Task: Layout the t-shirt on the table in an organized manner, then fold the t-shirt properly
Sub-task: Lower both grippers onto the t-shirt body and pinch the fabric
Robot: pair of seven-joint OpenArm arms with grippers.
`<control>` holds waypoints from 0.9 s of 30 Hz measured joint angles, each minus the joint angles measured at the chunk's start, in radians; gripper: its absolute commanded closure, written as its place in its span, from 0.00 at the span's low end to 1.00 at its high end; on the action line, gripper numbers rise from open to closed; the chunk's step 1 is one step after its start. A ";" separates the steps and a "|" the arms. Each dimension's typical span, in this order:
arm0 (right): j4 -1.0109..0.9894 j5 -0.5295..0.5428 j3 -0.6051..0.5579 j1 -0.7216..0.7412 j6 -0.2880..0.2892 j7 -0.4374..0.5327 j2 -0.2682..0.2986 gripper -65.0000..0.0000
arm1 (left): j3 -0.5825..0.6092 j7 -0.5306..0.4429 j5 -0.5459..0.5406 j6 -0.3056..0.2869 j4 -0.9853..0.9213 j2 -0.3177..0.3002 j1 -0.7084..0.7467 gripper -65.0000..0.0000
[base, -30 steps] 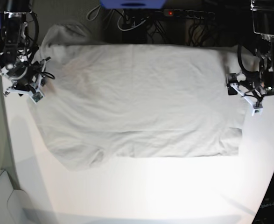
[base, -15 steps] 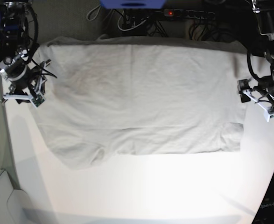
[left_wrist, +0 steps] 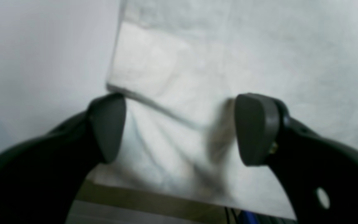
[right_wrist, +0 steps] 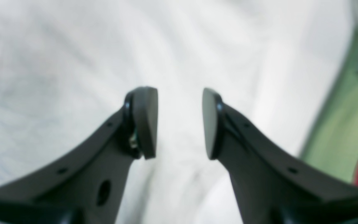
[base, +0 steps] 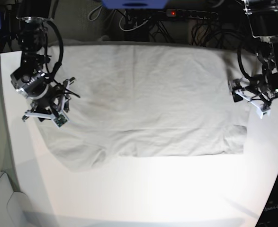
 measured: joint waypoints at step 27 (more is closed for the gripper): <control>-0.726 -0.008 0.011 0.467 0.000 0.150 0.061 0.63 | 0.185 -0.435 0.023 0.000 -0.542 0.025 -0.406 0.18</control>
